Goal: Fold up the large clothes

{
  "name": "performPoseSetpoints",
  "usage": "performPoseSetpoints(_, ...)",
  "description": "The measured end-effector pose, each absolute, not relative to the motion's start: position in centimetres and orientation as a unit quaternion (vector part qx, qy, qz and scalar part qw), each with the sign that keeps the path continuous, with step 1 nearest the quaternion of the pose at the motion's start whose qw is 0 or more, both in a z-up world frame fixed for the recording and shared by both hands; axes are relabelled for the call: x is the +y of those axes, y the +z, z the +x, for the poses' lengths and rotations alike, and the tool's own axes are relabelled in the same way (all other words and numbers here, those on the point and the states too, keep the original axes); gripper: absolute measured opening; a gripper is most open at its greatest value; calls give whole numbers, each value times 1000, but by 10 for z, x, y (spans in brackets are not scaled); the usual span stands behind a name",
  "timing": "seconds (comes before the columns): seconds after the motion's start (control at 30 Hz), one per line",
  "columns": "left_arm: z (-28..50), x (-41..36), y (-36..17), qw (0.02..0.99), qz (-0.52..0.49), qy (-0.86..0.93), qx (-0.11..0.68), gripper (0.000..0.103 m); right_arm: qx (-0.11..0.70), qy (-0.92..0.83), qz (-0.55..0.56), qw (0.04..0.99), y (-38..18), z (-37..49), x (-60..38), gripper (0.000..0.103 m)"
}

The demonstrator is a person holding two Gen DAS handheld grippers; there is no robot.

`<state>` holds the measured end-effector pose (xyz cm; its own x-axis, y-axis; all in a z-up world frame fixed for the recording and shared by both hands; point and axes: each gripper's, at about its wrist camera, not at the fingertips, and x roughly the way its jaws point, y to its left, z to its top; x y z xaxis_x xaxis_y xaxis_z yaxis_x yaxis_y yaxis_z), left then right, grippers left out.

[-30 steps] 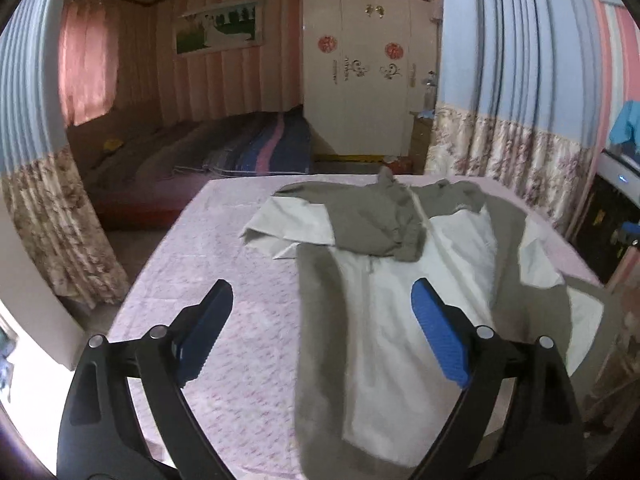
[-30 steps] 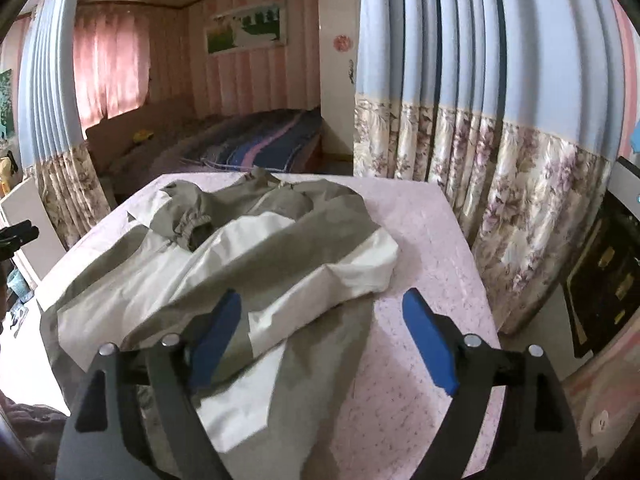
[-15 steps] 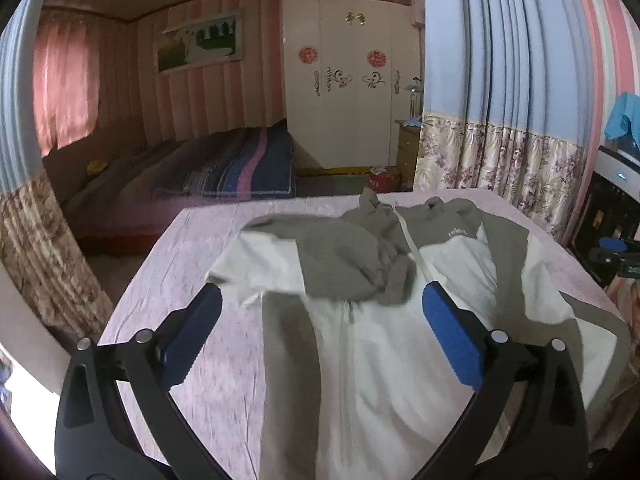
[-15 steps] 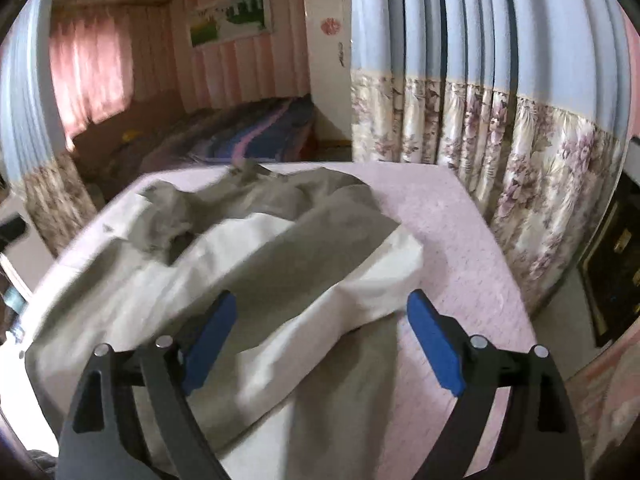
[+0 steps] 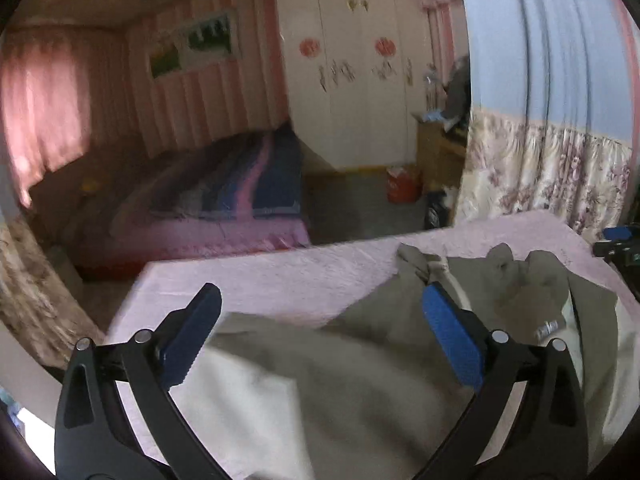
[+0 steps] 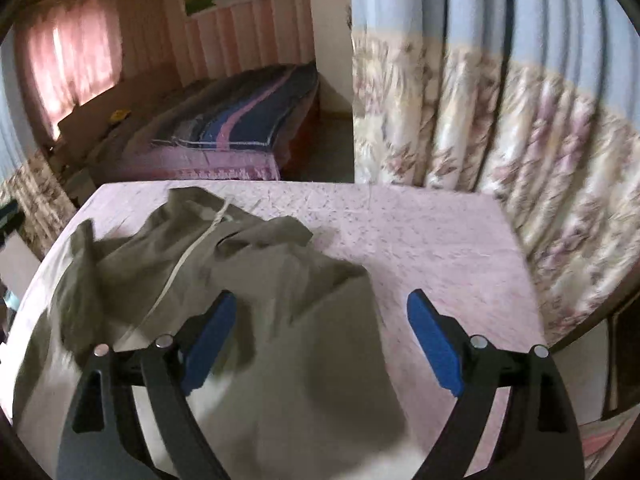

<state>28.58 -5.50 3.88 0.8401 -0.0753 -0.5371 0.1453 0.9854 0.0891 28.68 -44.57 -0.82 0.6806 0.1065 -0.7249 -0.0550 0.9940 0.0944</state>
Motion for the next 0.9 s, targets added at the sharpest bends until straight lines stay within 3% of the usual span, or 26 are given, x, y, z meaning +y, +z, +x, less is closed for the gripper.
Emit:
performPoseSetpoints(0.33, 416, -133, -82, 880, 132, -67, 452, 99, 507, 50, 63, 858, -86, 371, -411, 84)
performPoseSetpoints(0.4, 427, -136, -106, 864, 121, -87, 481, 90, 521, 61, 51, 850, -98, 379, -404, 52)
performPoseSetpoints(0.43, 428, -133, -110, 862, 106, -98, 486, 82, 522, 64, 49, 849, -101, 379, -404, 30)
performPoseSetpoints(0.47, 430, -130, -109, 866, 85, -108, 481, 62, 514, 70, 41, 854, -99, 378, -398, 16)
performPoseSetpoints(0.5, 431, -131, -107, 866, 71, -126, 479, 52, 508, 71, 28, 858, -98, 376, -394, 14)
performPoseSetpoints(0.53, 432, -133, -104, 869, 79, -124, 473, 26, 502, 68, 11, 862, -96, 376, -389, 10)
performPoseSetpoints(0.57, 432, -135, -98, 878, 102, -106, 456, 9, 491, 67, -2, 869, -91, 376, -385, 7)
performPoseSetpoints(0.73, 449, -117, -77, 907, 123, -25, 401, 0, 420, 55, -47, 905, -56, 392, -370, 5)
performPoseSetpoints(0.9, 460, -103, -36, 934, 128, 29, 334, 0, 337, 32, -98, 936, -17, 410, -350, 5)
